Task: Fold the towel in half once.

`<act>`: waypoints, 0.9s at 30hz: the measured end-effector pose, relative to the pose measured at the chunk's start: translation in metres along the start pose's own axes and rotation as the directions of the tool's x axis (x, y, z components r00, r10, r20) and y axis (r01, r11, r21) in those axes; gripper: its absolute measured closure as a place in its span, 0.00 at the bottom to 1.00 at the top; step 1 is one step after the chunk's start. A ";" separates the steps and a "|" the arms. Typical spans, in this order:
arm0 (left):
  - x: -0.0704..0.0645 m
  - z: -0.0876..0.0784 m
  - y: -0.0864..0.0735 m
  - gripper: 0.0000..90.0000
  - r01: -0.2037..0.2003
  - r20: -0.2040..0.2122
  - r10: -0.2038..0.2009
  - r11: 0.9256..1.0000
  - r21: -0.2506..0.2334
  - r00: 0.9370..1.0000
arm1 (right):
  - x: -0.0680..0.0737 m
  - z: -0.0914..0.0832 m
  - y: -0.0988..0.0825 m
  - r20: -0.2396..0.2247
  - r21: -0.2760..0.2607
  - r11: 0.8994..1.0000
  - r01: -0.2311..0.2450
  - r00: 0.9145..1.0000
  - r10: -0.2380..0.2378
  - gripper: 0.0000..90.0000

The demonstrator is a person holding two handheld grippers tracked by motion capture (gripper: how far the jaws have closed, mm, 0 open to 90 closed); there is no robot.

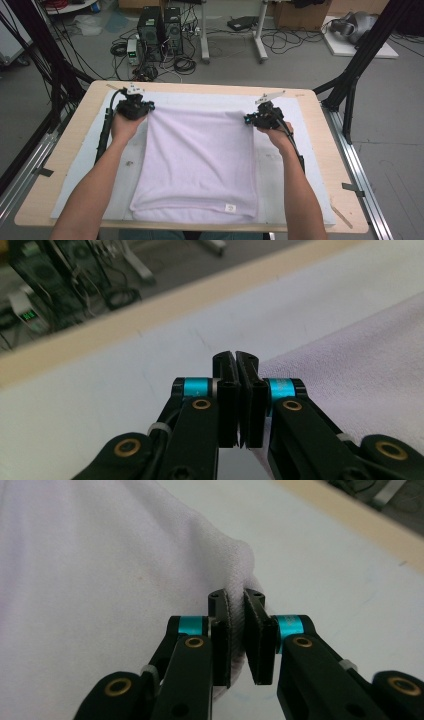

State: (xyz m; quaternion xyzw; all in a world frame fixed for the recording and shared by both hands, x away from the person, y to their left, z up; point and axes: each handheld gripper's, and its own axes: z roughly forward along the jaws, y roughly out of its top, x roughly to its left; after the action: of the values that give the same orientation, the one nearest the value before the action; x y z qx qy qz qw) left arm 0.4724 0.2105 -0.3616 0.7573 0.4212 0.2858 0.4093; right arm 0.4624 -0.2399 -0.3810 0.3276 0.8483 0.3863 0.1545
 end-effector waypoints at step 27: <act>-0.034 -0.086 -0.086 0.51 -0.070 0.179 0.064 0.997 0.026 0.982 | 0.072 -0.036 -0.030 -0.145 -0.042 0.997 0.064 0.987 -0.069 0.44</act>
State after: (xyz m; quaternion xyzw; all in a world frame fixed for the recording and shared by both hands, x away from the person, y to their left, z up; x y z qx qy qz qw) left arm 0.3542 0.2399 -0.3954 0.7999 0.3618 0.2240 0.4233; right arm 0.3777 -0.2263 -0.3810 0.2668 0.8605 0.4197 0.1106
